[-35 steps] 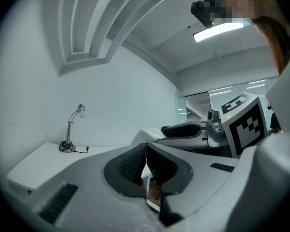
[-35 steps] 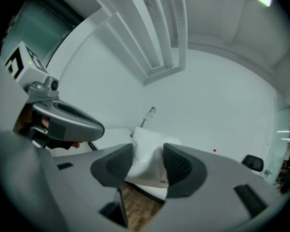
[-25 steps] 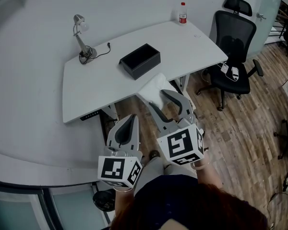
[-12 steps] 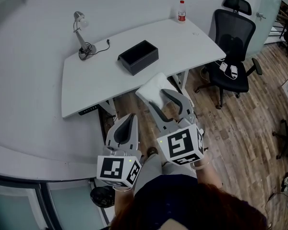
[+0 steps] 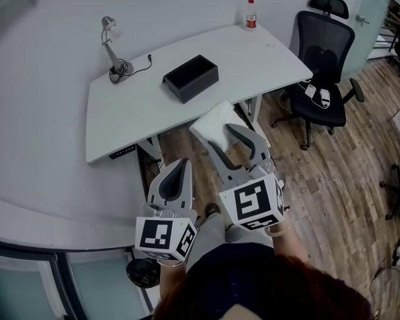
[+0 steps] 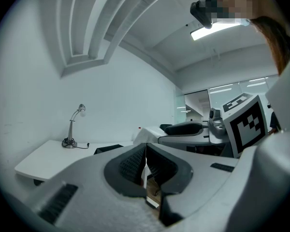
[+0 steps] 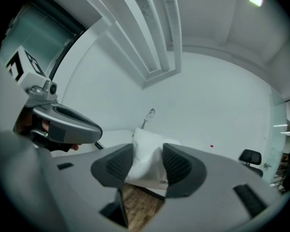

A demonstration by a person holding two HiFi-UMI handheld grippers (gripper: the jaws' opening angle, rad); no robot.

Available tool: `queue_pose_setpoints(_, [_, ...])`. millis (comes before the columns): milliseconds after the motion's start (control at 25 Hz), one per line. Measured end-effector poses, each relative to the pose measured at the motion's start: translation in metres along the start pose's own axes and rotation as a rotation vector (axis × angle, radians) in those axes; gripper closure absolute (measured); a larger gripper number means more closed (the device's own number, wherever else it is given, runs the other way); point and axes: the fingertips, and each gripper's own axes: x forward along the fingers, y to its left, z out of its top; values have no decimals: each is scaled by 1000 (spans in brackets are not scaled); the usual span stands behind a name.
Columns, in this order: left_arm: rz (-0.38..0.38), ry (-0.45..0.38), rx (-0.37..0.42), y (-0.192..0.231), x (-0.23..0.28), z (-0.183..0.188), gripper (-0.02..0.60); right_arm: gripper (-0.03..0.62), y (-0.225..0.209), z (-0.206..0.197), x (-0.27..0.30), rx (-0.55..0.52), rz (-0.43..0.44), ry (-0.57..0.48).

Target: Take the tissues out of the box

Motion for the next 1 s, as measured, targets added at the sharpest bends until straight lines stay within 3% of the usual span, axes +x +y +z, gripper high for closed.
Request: queue_pose_setpoints(1000, [4, 20, -2, 25, 29, -1, 557, 396, -15, -2, 32, 34, -2, -1])
